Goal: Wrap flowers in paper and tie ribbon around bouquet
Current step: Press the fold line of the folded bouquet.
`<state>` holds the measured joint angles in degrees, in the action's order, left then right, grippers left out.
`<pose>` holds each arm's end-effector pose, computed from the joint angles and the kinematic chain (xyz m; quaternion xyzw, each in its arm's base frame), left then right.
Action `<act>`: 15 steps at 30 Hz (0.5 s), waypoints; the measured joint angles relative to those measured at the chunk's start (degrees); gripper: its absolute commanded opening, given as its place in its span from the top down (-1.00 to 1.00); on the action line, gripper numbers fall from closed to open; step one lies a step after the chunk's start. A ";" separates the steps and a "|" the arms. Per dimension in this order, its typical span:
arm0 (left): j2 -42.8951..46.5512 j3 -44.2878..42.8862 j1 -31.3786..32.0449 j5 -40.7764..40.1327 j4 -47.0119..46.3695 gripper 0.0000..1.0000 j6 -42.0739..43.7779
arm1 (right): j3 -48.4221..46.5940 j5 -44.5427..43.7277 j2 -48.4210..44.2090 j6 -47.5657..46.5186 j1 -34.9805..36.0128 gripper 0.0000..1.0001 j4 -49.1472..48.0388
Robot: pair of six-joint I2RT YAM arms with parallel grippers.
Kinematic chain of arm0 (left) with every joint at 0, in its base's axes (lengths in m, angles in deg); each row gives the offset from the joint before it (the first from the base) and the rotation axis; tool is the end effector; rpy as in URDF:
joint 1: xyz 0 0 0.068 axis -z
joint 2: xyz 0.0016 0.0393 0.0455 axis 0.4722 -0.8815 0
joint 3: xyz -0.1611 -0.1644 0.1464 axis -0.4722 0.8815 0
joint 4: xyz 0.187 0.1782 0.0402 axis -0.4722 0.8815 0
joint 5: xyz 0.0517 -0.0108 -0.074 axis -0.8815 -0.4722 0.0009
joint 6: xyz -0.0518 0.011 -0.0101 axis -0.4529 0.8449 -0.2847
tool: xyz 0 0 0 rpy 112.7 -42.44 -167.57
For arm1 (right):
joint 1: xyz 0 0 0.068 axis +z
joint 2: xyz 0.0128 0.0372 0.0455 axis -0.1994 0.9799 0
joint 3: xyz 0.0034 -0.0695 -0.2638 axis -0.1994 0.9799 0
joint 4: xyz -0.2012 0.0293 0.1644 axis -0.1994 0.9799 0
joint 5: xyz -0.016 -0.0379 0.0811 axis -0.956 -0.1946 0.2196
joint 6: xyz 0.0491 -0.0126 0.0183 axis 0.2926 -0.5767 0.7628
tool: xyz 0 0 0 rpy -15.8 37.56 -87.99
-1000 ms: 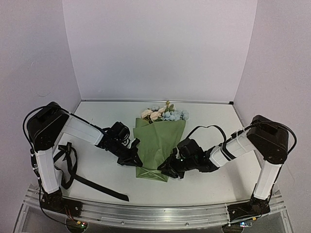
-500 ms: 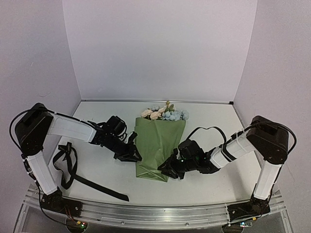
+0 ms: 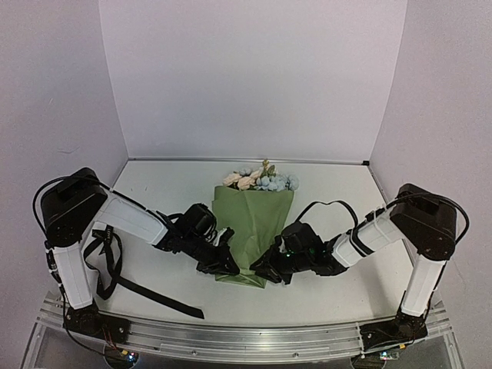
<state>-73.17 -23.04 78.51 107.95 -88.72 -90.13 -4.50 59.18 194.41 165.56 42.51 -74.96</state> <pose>0.2087 -0.2835 0.1200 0.1362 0.8965 -0.4215 0.0038 0.1902 0.2833 0.1060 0.0903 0.8818 0.4613 0.0382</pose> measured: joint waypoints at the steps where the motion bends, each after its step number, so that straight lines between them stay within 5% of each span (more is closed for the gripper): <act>1: -0.31 0.73 -0.02 -0.60 -0.63 0.82 -0.65 | 0.00 -0.07 0.00 0.00 0.05 0.47 0.00; 15: -0.18 6.56 -0.01 -4.01 -9.09 0.92 -7.64 | 0.20 -1.70 -2.20 -3.34 1.41 0.45 4.32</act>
<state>-73.35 -16.49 78.50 103.94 -97.81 -97.76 -4.29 57.49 192.21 162.22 43.92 -70.64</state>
